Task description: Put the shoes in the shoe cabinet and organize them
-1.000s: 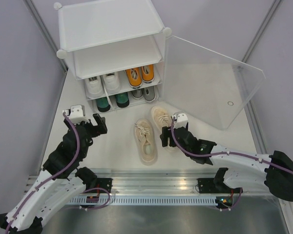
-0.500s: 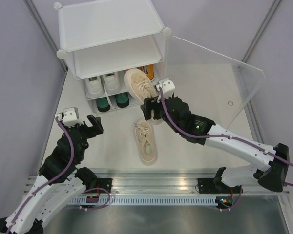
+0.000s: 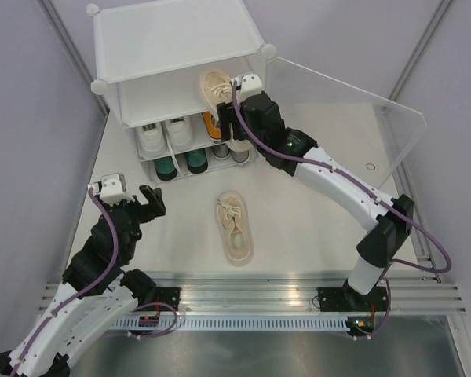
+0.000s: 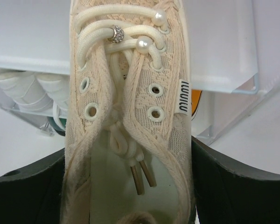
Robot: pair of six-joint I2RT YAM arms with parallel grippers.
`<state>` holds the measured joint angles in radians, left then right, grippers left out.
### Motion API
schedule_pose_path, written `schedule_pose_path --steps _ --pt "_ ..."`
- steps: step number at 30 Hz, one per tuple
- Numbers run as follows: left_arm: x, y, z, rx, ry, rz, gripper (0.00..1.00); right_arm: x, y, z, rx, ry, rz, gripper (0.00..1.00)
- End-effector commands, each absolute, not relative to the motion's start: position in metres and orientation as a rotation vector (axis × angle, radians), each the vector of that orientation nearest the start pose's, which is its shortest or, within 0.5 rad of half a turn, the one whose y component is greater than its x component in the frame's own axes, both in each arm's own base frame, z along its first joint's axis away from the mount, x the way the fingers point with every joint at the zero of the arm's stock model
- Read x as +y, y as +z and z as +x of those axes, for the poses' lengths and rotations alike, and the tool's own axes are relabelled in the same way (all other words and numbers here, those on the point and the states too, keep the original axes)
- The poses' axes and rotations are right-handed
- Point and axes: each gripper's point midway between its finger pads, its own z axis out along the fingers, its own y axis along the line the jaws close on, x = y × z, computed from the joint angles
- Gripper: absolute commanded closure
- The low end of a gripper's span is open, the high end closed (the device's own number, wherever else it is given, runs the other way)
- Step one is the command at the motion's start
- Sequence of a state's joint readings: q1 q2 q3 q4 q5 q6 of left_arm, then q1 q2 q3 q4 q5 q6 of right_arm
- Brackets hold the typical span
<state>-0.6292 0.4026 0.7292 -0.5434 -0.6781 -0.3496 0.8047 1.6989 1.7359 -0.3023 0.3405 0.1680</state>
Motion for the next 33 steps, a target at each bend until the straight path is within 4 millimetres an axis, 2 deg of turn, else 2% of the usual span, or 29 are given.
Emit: schedule_pose_path --steps 1,2,7,15,23,26,28,29,30,33 --pt "-0.036 0.272 0.219 1.701 -0.108 -0.217 0.04 0.336 0.4 0.419 1.672 0.413 -0.296 0.99" --pt "-0.035 0.272 0.219 1.7 -0.106 -0.217 0.04 0.334 0.41 0.424 1.657 0.418 -0.284 0.99" --pt "-0.037 0.272 0.219 1.701 -0.113 -0.211 0.04 0.331 0.417 0.454 1.646 0.409 -0.26 0.99" --pt "-0.036 0.272 0.22 1.698 -0.115 -0.213 0.04 0.329 0.412 0.485 1.647 0.403 -0.231 0.99" --pt "-0.036 0.272 0.22 1.699 -0.114 -0.214 0.04 0.323 0.418 0.509 1.623 0.411 -0.192 0.96" --pt "-0.035 0.273 0.22 1.695 -0.116 -0.216 0.04 0.319 0.419 0.514 1.62 0.409 -0.177 0.85" --pt "-0.036 0.272 0.221 1.698 -0.117 -0.213 0.04 0.317 0.419 0.516 1.619 0.41 -0.174 0.73" --pt "-0.036 0.272 0.221 1.699 -0.118 -0.213 0.04 0.316 0.42 0.516 1.619 0.409 -0.172 0.66" --pt "-0.037 0.272 0.221 1.698 -0.121 -0.211 0.04 0.315 0.421 0.516 1.616 0.409 -0.173 0.48" --pt "-0.036 0.272 0.221 1.698 -0.121 -0.212 0.04 0.315 0.424 0.515 1.61 0.412 -0.17 0.25"
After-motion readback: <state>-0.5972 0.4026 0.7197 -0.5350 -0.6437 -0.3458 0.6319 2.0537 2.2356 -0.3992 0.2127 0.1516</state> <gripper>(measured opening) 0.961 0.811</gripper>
